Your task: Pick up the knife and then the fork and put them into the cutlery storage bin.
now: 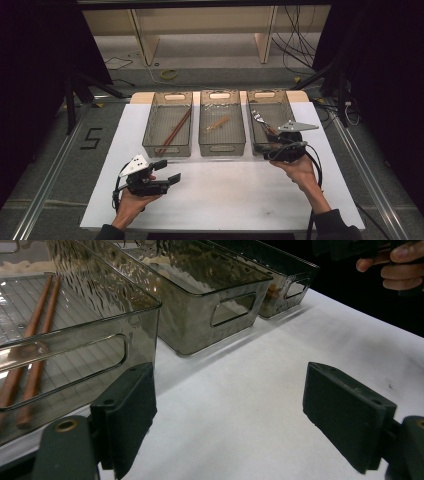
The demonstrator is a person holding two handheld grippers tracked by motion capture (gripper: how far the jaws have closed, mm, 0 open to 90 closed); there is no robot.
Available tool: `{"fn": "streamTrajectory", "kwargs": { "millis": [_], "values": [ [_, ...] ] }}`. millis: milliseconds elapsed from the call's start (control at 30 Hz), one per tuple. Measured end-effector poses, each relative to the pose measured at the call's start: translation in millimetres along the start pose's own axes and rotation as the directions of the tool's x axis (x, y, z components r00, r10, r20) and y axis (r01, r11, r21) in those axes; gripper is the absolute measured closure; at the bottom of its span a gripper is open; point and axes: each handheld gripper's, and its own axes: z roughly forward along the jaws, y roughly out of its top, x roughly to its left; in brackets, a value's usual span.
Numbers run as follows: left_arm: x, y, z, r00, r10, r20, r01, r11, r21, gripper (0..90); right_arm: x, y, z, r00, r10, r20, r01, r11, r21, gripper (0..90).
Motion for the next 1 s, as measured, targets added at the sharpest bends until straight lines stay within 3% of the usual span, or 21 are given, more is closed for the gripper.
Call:
{"fn": "streamTrajectory", "kwargs": {
  "millis": [533, 600, 1000],
  "values": [
    [-2.9, -1.5, 2.0, 0.9991, 0.011, 0.04, -0.012, 0.9995, 0.03, 20.7, 20.3, -33.8, -13.1, 0.993, 0.018, -0.117, -0.025, 0.998, -0.063, 26.8],
    [-3.0, -1.5, 2.6, 0.9991, 0.01, 0.042, -0.012, 0.9994, 0.032, 20.7, 23.9, -36.1, -14.9, 0.9938, -0.008, -0.111, -0.001, 0.997, -0.079, 26.7],
    [-4.6, -1.3, 2.2, 0.9986, 0.005, 0.052, -0.007, 0.9993, 0.036, 20.7, 32.8, -59.5, -18.9, 0.9919, -0.002, -0.127, -0.01, 0.996, -0.093, 23.0]
  ]
}}
